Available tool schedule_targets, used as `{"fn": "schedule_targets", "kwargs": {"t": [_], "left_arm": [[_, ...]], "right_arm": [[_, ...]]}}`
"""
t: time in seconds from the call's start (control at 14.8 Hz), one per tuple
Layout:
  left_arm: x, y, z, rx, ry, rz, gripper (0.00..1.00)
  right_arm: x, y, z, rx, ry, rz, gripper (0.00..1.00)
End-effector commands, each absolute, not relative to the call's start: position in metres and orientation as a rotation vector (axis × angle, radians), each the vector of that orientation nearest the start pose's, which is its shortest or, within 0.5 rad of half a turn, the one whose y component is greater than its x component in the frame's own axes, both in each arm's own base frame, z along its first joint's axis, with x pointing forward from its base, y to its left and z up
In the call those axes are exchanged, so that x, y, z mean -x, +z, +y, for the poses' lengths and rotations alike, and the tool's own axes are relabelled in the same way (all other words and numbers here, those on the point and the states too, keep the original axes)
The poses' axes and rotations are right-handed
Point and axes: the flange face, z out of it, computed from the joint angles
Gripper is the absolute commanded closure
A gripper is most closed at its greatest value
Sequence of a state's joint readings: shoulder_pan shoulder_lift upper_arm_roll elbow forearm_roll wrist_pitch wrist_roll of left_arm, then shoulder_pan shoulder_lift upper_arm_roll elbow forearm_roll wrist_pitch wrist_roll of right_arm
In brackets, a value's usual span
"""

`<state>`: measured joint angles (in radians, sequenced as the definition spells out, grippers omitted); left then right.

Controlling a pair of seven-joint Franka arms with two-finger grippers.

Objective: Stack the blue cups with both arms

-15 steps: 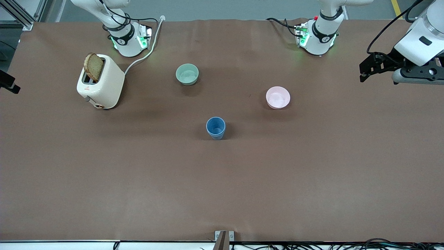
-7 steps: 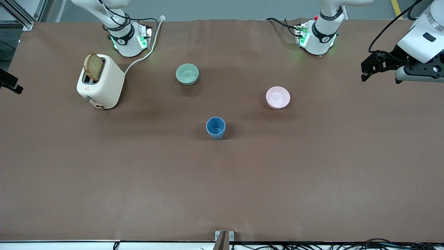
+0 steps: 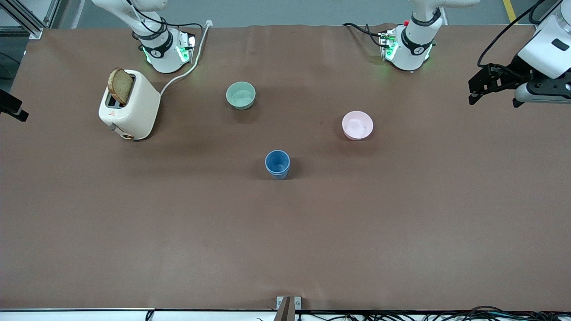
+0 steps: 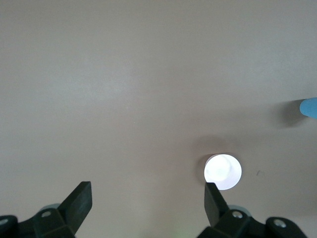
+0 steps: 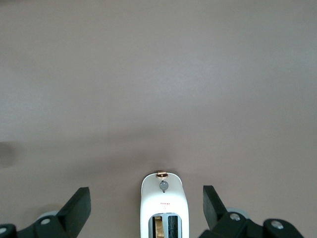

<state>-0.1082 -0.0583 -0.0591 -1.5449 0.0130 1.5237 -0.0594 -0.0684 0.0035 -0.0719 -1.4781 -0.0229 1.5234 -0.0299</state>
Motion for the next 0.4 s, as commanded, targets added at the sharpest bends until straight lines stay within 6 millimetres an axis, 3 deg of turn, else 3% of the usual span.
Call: {"fn": "schedule_targets", "kwargs": {"t": [0.0,0.34], "left_arm": [[-0.5296,0.6663,-0.0906,3.121,-0.056,0.185,0.00],[-0.5292,0.6656,-0.0931,3.120,-0.053,0.192,0.00]], "right_arm": [[-0.5461,0.6643,-0.0735,3.165,-0.089,0.160,0.00],[-0.5468,0.6640,-0.0658,3.164,-0.085,0.141,0.00]]}}
